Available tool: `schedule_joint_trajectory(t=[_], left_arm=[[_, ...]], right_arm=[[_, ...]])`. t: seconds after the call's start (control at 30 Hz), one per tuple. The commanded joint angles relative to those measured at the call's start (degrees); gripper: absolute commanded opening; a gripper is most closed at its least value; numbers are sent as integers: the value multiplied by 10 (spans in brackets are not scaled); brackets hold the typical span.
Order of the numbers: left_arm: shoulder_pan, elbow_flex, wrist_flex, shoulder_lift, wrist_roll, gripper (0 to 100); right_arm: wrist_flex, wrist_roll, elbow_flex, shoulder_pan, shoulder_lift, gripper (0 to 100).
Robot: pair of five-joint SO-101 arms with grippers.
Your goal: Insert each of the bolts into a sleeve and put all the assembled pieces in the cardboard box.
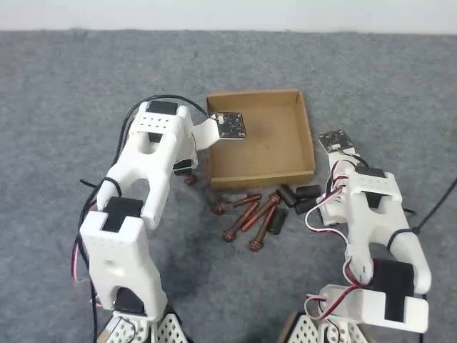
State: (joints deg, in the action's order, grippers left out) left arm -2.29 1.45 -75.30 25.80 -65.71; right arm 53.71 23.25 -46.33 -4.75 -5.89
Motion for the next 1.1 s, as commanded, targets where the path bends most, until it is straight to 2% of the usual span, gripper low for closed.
schedule_joint_trajectory(t=[0.0,0.3,0.37,0.53,0.67,0.9,1.07], left_arm=[[2,-15,-3,12,-13,77],[9,-13,-43,-86,24,58],[7,-7,-43,-98,68,10],[1,36,-46,-98,169,12],[1,94,-41,-102,216,12],[-1,152,55,-97,225,12],[-9,150,131,-103,329,12]], right_arm=[[1,11,28,-3,-4,6],[0,11,28,-2,-4,6],[0,11,28,-2,-4,6],[0,11,28,-2,-4,6],[0,11,28,-2,-4,6],[0,11,28,6,-4,6],[0,11,28,6,-4,6]])
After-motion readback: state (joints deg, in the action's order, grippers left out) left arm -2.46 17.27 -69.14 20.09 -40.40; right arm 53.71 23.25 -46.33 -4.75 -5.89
